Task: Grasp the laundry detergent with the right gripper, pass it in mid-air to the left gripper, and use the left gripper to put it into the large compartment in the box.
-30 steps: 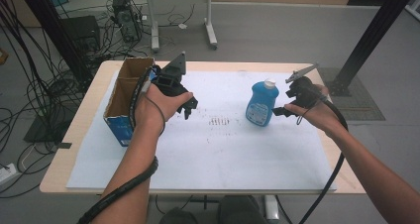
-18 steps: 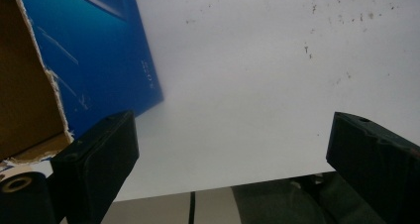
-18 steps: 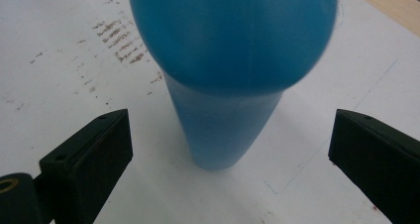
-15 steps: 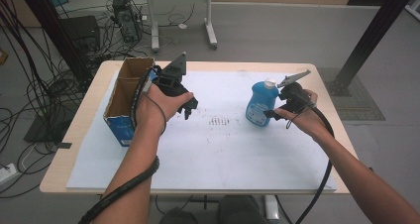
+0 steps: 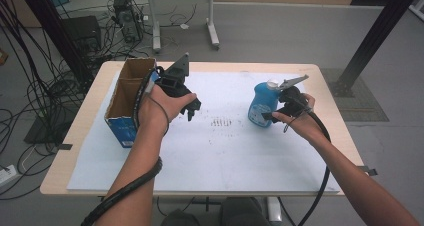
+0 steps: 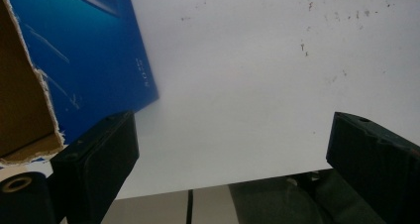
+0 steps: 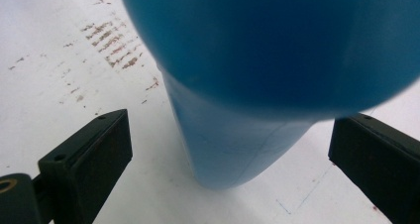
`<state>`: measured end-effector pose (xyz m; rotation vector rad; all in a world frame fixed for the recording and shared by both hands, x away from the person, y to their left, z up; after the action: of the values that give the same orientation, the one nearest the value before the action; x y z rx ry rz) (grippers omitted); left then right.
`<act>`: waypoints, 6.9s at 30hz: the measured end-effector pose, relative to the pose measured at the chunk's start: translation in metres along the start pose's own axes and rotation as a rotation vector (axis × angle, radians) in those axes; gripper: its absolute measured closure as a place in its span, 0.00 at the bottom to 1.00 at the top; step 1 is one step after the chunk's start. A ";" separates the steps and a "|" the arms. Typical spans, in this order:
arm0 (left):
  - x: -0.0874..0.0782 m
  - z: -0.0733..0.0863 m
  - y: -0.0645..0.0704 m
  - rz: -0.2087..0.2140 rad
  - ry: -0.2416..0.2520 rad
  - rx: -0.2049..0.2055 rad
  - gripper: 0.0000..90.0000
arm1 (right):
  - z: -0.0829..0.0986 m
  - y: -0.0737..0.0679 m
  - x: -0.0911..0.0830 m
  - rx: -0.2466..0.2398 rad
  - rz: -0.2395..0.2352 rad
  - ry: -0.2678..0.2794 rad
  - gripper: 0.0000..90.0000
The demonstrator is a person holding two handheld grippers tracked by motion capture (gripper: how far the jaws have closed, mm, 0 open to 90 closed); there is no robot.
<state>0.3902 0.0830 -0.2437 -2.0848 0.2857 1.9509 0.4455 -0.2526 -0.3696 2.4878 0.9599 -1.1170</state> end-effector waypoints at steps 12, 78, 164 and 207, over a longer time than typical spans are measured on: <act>0.000 0.001 -0.001 -0.011 0.000 -0.002 0.07 | 0.001 0.000 0.002 0.003 0.001 0.030 0.03; -0.005 0.002 -0.001 -0.010 0.007 0.002 0.07 | 0.002 -0.004 0.010 -0.030 -0.049 0.104 0.03; -0.005 0.003 -0.002 -0.013 0.004 0.000 0.07 | 0.001 -0.003 0.013 -0.034 -0.057 0.166 0.04; -0.002 0.001 0.002 -0.024 -0.011 0.008 0.07 | 0.005 0.005 0.017 -0.062 -0.084 0.196 0.46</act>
<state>0.3885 0.0815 -0.2423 -2.0625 0.2643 1.9437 0.4541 -0.2511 -0.3860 2.5637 1.1427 -0.8636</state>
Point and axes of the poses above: each handheld gripper's, and its own axes: x roughly forward along the jaws, z roughly out of its underside, y roughly to its right, the point moved 1 cm from there along x, roughly forward along the jaws, and after that the axes turned 7 degrees about x, right-handed, at the moved point
